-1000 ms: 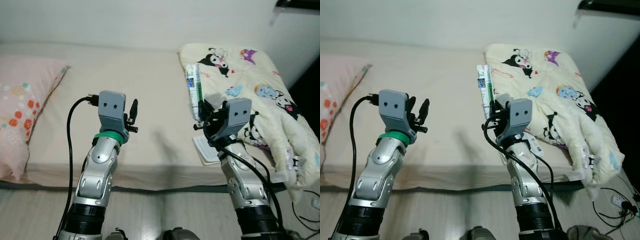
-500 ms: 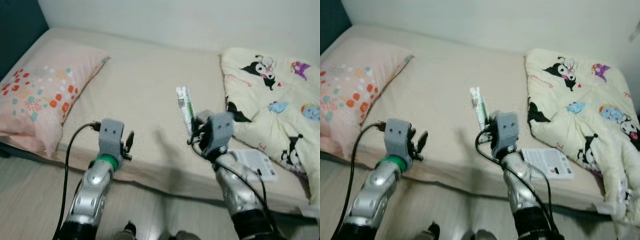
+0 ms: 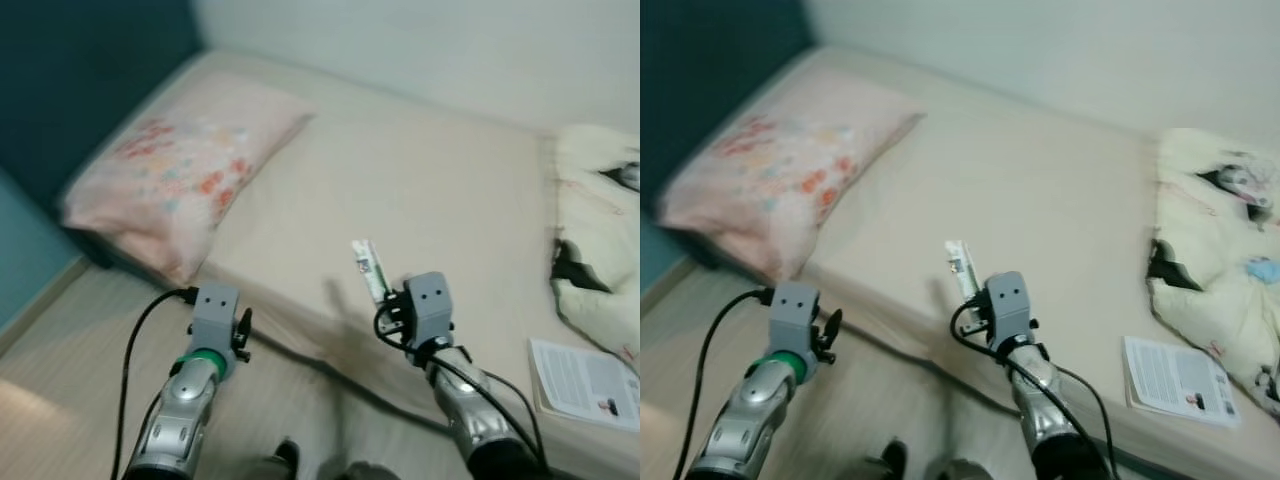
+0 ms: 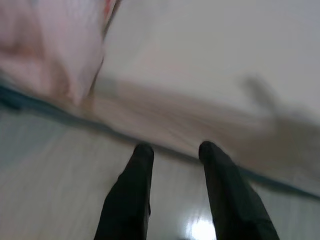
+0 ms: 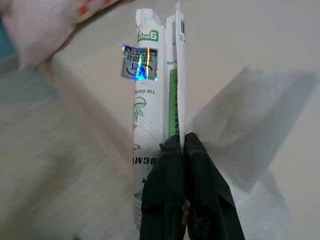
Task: Clean up the room
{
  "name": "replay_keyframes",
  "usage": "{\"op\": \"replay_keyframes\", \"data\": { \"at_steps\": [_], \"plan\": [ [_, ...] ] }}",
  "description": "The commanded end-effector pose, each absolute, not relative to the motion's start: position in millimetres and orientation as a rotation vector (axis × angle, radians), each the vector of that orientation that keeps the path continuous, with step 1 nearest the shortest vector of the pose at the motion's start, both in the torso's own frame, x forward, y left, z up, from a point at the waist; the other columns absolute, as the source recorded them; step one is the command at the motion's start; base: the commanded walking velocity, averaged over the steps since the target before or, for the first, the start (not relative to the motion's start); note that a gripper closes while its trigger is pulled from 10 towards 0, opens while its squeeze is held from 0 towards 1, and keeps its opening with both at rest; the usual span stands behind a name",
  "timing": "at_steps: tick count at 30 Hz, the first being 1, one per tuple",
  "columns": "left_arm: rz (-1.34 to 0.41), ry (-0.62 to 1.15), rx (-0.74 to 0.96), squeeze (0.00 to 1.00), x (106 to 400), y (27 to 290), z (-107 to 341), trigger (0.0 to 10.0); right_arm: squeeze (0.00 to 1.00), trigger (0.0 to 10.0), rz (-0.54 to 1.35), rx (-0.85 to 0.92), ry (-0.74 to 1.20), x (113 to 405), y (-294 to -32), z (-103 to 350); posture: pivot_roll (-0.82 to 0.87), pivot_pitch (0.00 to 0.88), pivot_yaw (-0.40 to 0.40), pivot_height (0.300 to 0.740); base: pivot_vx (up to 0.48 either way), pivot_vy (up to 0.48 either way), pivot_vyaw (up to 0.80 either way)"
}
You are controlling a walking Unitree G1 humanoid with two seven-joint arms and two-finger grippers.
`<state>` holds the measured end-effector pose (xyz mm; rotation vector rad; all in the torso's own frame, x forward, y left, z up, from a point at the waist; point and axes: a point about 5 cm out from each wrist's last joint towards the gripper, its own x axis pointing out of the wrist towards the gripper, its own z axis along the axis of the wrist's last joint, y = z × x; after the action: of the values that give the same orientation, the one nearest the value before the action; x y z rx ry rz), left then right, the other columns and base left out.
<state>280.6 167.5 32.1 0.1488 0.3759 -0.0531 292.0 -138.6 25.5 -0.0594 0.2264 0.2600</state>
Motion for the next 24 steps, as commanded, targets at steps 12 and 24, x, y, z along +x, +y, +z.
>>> {"op": "replay_keyframes", "data": {
  "at_steps": [12,24],
  "plan": [
    [0.063,0.494,0.182,0.0,265.1,197.7,-3.8,10.0,0.0,10.0,0.147,-0.018,0.433,274.8,-169.0,-10.7,-0.02,0.0,-0.014,0.72,0.0,0.0,0.74],
    [0.076,0.53,0.222,0.0,251.7,206.0,-18.7,10.0,0.0,10.0,0.191,0.011,0.464,264.8,-153.6,-21.4,-0.01,0.0,-0.021,0.72,0.0,0.0,0.73]
  ]
}}
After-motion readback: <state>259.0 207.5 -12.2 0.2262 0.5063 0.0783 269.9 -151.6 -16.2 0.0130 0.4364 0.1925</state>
